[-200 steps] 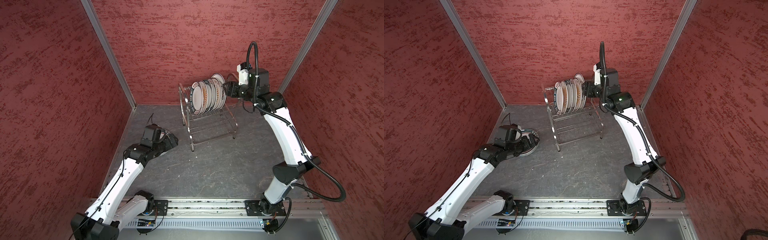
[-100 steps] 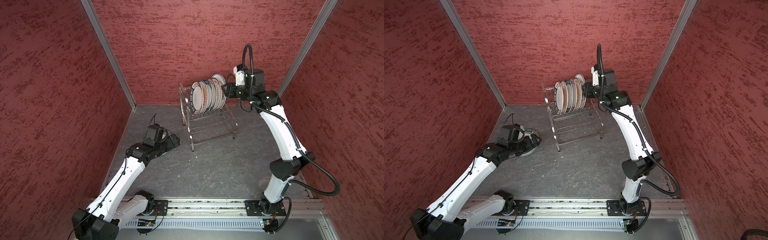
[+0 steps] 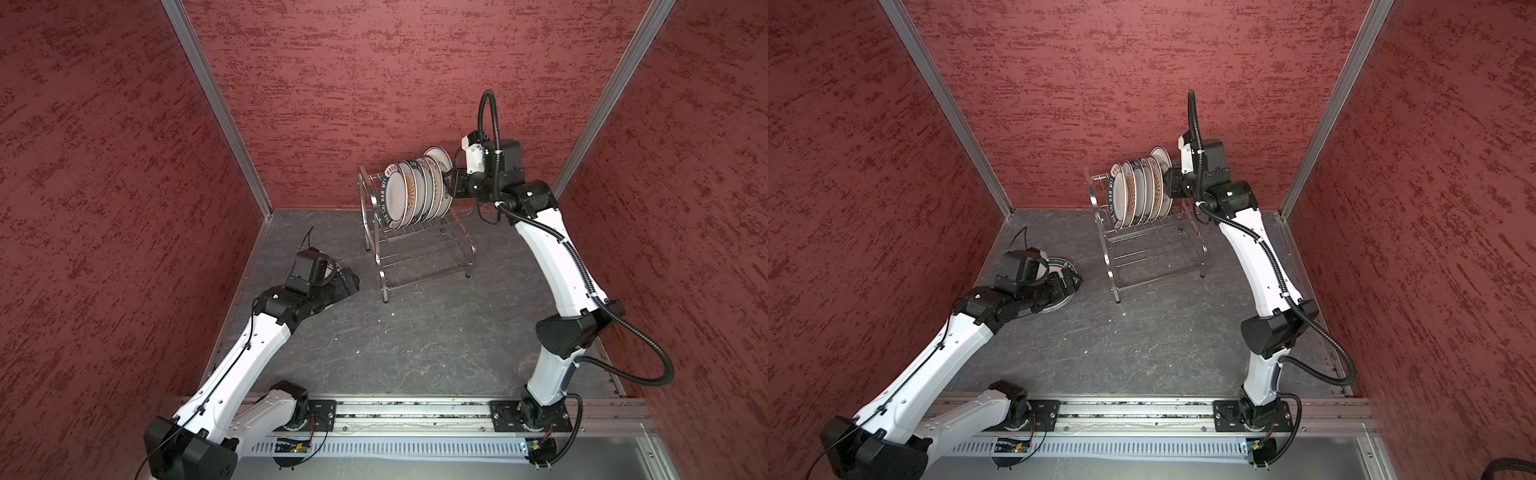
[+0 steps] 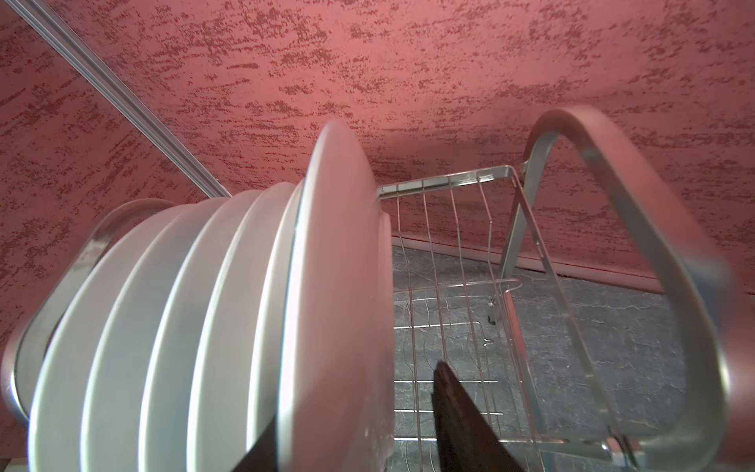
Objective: Unload the plates from the dish rack
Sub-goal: Pick up the plate from the dish rack.
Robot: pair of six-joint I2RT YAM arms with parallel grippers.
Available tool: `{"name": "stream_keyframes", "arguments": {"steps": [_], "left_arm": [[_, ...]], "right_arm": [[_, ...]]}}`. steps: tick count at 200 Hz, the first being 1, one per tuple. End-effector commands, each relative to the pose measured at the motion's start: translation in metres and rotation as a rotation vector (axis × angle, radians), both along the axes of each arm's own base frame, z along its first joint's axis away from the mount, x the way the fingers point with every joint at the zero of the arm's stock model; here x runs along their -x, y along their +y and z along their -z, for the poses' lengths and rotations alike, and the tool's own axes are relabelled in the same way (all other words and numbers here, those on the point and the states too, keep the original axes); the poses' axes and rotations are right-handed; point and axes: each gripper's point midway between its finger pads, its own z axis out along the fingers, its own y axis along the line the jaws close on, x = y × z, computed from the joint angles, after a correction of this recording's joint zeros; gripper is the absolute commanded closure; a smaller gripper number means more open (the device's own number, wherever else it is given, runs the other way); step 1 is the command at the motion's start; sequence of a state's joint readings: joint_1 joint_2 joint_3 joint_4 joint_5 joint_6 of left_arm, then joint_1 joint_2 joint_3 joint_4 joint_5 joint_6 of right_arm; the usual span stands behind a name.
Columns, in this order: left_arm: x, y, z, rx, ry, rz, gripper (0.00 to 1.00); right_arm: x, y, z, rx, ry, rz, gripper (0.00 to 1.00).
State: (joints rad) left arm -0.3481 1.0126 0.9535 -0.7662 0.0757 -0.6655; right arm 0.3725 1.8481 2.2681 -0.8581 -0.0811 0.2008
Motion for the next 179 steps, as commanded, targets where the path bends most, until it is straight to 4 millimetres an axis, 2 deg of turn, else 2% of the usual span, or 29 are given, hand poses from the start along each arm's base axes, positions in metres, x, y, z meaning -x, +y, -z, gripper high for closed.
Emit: {"name": "stream_keyframes", "arguments": {"steps": [1,89,179], "left_arm": [[-0.002,0.000,0.002,-0.002,-0.008,-0.009,0.01],[-0.003,-0.002,0.004,0.005,-0.006,-0.017,0.00],[-0.004,0.012,0.003,-0.023,-0.014,-0.102,0.01]], "right_arm": [[0.001,-0.006,0.008,0.058,0.022,0.028,0.56],[0.003,-0.002,0.018,0.080,0.052,0.050,0.62],[0.007,0.006,0.016,0.080,0.045,0.037,0.72]]}}
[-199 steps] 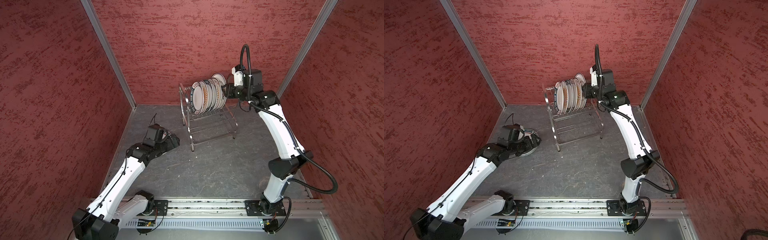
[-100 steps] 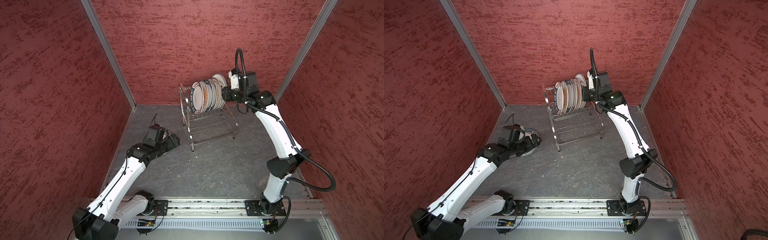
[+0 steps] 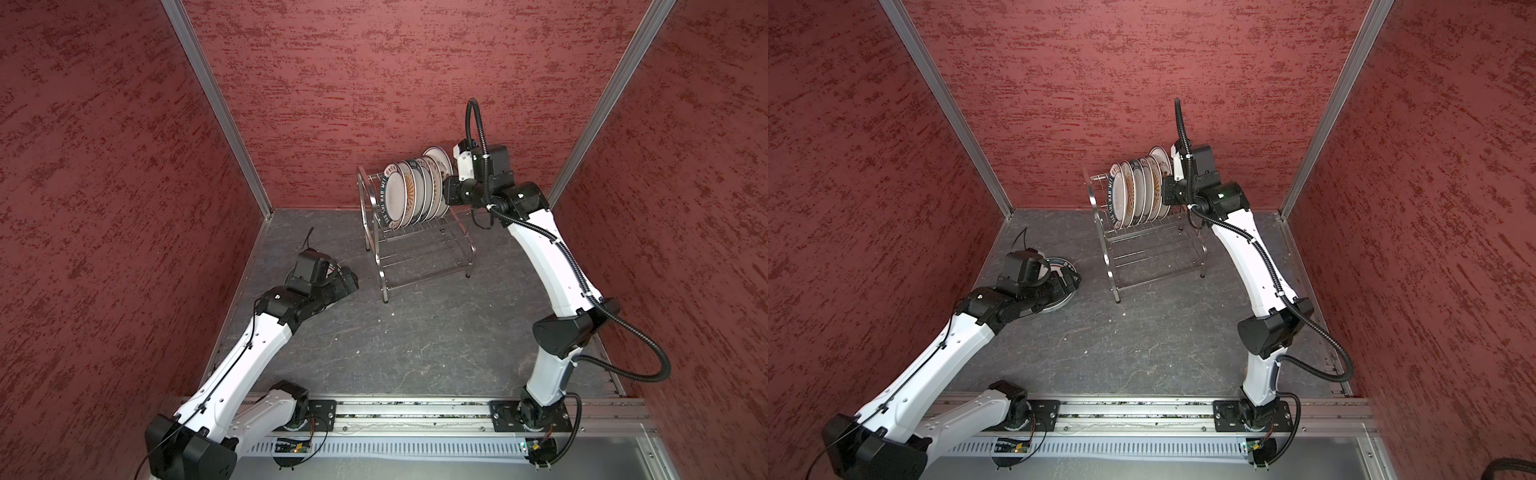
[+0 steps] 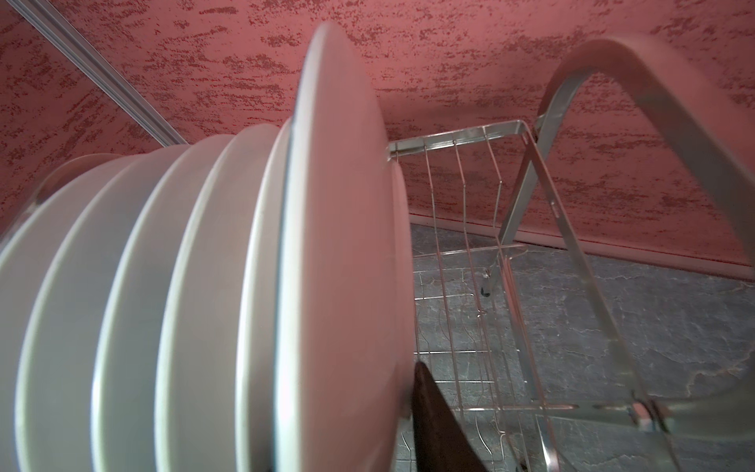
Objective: Unload the plates from the dish rack
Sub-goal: Pick up the plate from the dish rack.
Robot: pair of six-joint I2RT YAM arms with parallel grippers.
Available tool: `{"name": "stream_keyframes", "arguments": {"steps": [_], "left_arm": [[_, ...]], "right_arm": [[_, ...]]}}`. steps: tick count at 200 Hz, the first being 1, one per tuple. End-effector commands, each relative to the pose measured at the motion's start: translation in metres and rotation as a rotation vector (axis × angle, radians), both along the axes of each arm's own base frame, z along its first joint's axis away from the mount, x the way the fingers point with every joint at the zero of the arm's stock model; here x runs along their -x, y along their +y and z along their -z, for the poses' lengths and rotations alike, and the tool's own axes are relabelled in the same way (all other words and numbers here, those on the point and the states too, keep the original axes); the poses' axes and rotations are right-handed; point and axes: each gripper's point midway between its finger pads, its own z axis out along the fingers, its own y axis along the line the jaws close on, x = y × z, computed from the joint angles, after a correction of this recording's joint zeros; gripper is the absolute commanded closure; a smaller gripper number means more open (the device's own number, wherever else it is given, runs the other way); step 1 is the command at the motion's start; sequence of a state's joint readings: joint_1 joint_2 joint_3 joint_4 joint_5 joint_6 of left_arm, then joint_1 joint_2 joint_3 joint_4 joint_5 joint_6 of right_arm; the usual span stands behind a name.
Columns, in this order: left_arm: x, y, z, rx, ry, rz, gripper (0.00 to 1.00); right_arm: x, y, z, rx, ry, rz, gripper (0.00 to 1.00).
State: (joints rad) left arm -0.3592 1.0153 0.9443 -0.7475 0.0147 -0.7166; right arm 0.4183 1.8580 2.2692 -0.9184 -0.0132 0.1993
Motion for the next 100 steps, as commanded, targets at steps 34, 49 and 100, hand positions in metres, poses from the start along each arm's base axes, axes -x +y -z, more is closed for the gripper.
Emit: {"name": "stream_keyframes", "arguments": {"steps": [34,49,100], "left_arm": [[0.003,0.010,0.002,-0.016,-0.012,-0.046,0.00],[0.004,0.012,0.002,-0.017,-0.014,-0.052,0.01],[0.007,0.020,0.002,-0.035,-0.011,-0.073,0.01]], "right_arm": [[-0.001,-0.004,-0.005,0.026,-0.018,0.029,0.77],[-0.001,-0.005,-0.007,0.029,-0.025,0.032,0.78],[0.000,-0.007,-0.018,0.034,-0.063,0.047,0.81]]}}
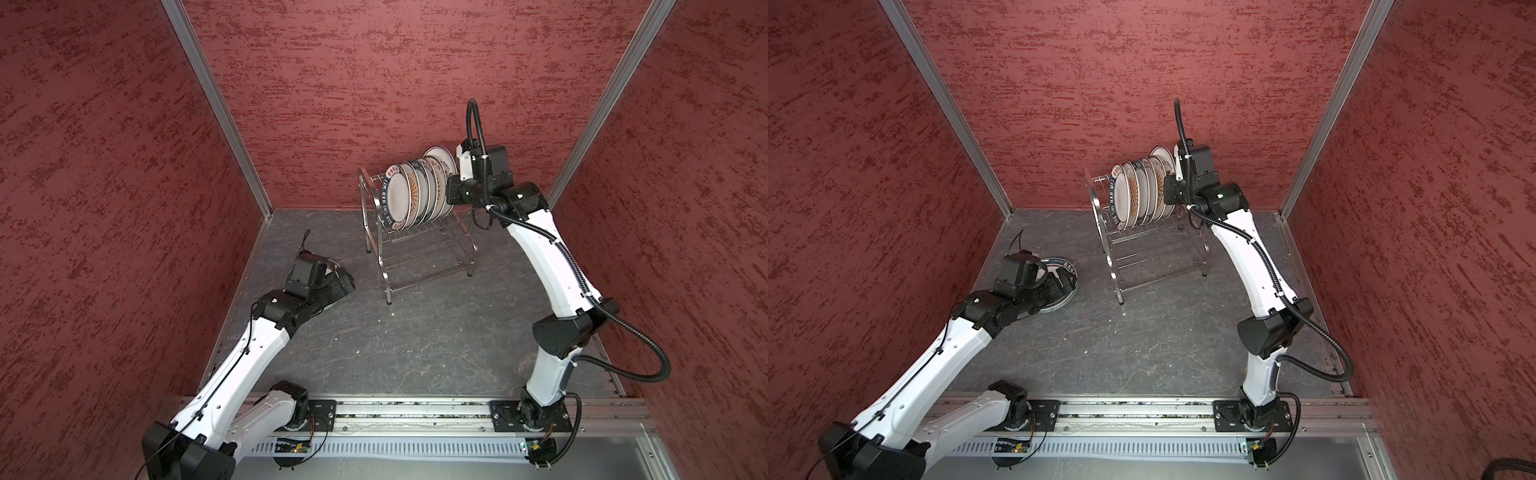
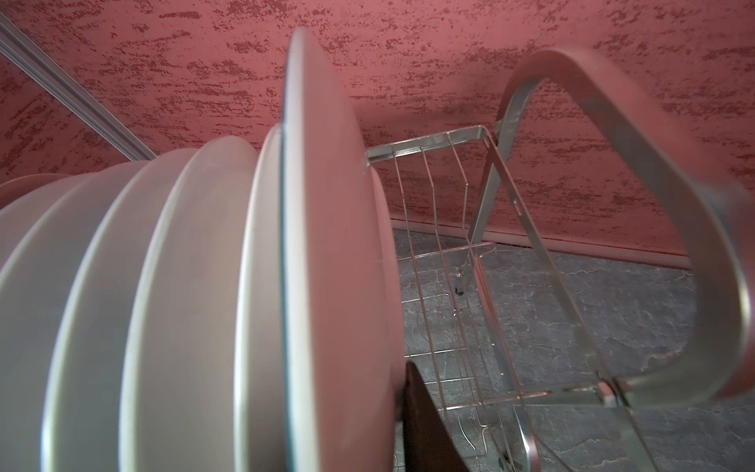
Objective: Unload the plates from the dish rack
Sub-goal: Pick up the plate from the dish rack.
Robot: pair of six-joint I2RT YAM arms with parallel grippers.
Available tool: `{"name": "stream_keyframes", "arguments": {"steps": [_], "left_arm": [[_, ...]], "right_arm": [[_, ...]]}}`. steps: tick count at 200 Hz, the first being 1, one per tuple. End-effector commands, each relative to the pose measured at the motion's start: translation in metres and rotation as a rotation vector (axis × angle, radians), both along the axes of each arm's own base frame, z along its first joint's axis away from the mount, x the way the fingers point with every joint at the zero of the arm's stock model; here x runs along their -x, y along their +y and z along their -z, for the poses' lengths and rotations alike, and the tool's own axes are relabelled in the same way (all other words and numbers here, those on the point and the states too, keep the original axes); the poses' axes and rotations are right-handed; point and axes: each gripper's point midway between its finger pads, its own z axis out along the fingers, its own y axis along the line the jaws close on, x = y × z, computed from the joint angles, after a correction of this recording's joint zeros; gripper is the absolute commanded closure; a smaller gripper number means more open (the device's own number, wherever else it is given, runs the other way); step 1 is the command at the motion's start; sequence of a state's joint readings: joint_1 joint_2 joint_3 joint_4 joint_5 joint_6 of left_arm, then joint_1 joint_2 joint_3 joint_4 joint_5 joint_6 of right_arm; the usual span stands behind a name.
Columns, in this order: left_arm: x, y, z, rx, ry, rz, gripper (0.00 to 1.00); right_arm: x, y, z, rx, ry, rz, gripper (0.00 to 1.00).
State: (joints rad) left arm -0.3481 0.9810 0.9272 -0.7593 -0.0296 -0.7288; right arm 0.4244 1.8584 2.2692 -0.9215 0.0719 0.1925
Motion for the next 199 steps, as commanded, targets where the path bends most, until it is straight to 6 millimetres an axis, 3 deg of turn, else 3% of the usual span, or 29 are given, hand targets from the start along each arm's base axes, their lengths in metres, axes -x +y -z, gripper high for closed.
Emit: {"name": "stream_keyframes", "arguments": {"steps": [1,134,199], "left_arm": [[0.004,0.007,0.002,-0.014,0.003,-0.022,0.00],[0.005,0.007,0.007,-0.014,0.015,-0.020,0.00],[0.006,0.012,0.009,-0.030,0.022,-0.039,0.01]], "right_arm": [[0.004,0.003,-0.019,-0.008,-0.049,-0.016,0.81],[0.007,-0.002,-0.048,0.022,-0.162,0.061,0.92],[0.006,-0.027,-0.069,0.084,-0.240,0.179,0.94]]}}
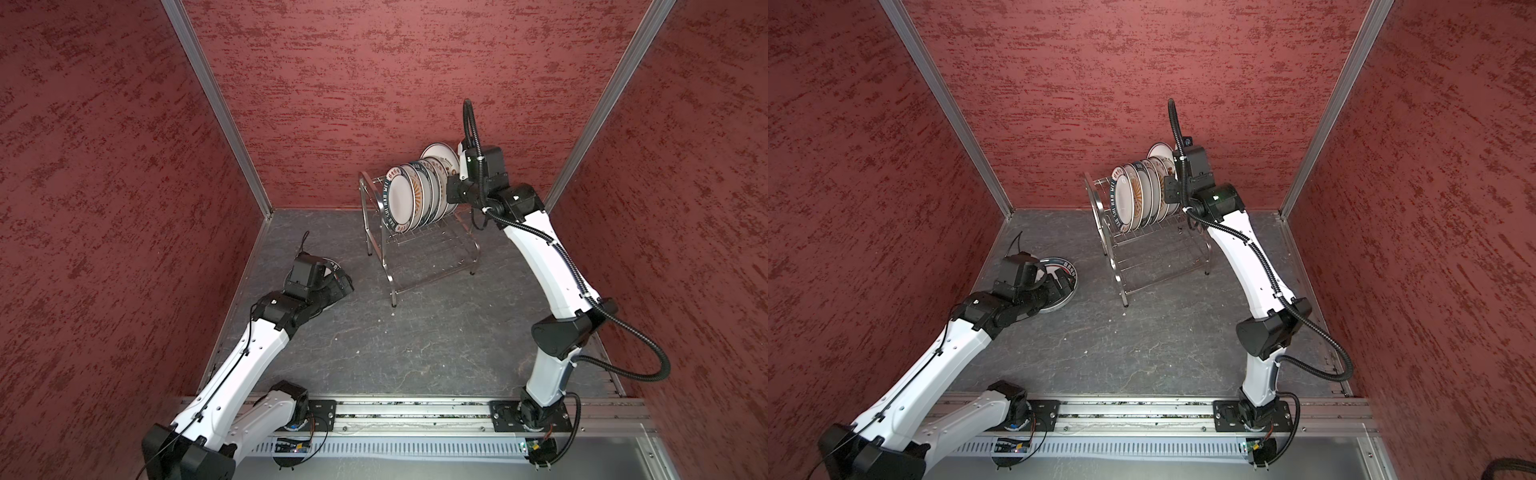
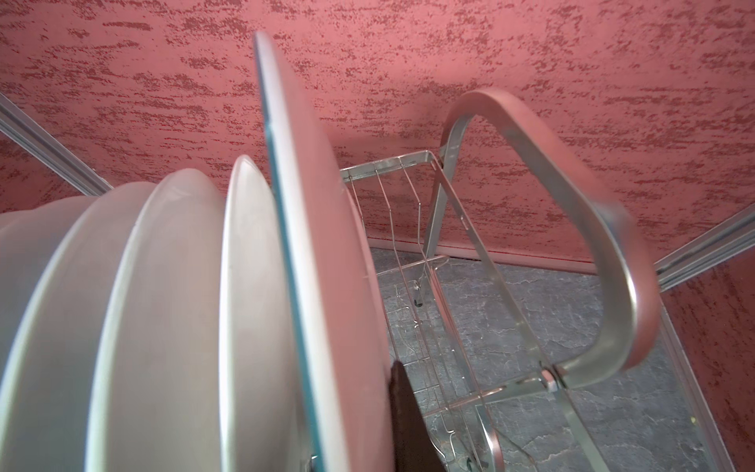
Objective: Unload the plates from the dish rack
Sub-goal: Pick up the plate from the dish rack.
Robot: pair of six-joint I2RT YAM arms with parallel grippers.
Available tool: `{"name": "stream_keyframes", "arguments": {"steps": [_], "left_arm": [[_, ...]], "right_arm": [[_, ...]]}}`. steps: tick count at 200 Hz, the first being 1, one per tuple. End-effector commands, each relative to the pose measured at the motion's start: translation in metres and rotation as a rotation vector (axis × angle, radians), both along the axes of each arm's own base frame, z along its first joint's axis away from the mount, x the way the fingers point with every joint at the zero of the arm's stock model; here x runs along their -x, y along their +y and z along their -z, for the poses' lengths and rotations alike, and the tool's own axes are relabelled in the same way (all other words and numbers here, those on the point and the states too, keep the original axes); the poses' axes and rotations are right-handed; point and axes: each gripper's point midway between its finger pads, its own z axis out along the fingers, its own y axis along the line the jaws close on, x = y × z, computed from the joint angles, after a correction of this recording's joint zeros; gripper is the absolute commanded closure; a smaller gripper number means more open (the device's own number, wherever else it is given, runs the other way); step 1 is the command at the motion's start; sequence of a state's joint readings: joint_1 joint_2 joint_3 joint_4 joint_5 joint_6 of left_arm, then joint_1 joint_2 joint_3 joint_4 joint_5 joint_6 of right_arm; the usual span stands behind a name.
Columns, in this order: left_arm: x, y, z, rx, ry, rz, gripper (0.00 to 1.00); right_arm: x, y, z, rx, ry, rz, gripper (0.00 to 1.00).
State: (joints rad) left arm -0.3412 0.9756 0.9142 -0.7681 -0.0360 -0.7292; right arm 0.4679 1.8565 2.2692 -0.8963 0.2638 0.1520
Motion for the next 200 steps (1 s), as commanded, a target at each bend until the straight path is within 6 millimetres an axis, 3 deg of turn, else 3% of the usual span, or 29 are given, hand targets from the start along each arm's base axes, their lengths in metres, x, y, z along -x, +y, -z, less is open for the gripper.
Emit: {"name": "stream_keyframes", "arguments": {"steps": [1,200], "left_arm": [[0.003,0.008,0.003,-0.021,0.008,-0.026,0.01],[0.003,0.008,0.004,-0.027,0.011,-0.023,0.01]], "right_arm": [[0.009,-0.017,-0.060,-0.014,-0.173,0.065,0.94],[0.009,-0.052,-0.097,0.105,-0.300,0.222,0.95]]}}
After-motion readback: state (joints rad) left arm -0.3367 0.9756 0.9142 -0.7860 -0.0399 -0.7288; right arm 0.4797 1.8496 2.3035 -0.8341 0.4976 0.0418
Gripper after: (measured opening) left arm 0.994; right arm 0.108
